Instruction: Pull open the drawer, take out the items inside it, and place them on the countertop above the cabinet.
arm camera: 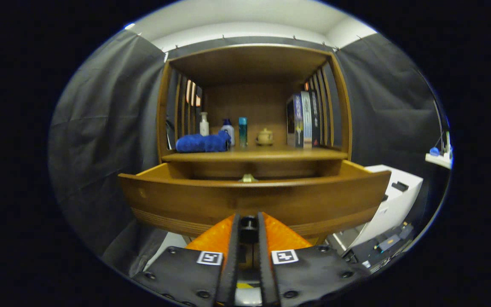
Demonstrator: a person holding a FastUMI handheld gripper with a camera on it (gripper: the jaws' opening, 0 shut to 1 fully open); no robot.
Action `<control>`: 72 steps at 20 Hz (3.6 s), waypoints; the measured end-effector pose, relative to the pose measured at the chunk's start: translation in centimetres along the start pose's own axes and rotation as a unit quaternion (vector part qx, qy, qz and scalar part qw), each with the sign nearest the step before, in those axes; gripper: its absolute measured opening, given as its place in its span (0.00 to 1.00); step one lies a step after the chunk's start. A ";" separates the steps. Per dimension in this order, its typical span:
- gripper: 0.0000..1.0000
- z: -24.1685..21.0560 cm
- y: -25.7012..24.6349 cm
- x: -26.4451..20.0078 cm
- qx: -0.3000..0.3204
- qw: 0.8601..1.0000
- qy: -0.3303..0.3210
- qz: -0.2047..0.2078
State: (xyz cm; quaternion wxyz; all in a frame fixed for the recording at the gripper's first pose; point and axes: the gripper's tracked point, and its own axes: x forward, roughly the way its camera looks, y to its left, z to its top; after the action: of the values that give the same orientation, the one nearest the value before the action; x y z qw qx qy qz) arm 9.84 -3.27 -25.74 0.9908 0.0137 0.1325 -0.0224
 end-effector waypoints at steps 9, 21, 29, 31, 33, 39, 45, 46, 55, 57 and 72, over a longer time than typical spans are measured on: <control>0.62 -1.1 0.3 1.2 -0.018 1.000 0.009 -0.006; 0.34 -2.1 0.7 0.6 0.009 0.999 0.033 -0.005; 0.34 -2.6 1.0 -0.9 -0.006 0.999 0.038 -0.002; 0.39 -2.8 1.0 -0.9 -0.007 0.999 0.040 -0.003; 0.42 -2.8 1.1 -0.9 -0.009 0.999 0.040 -0.002; 0.72 -2.3 2.3 -1.7 -0.019 0.999 0.029 0.027; 0.95 5.9 3.3 -3.7 -0.021 0.998 -0.040 0.041; 0.95 7.7 3.3 -3.4 -0.018 0.998 -0.044 0.043; 0.95 15.8 2.3 8.8 -0.029 0.997 0.060 0.038; 0.96 14.2 1.8 11.8 -0.033 0.993 0.113 0.032; 0.94 2.3 2.6 17.2 0.069 0.909 0.411 0.018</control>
State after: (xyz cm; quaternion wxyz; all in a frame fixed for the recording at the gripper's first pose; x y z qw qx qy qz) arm 27.09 -1.49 -28.00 0.8454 0.0919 0.5262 -0.0062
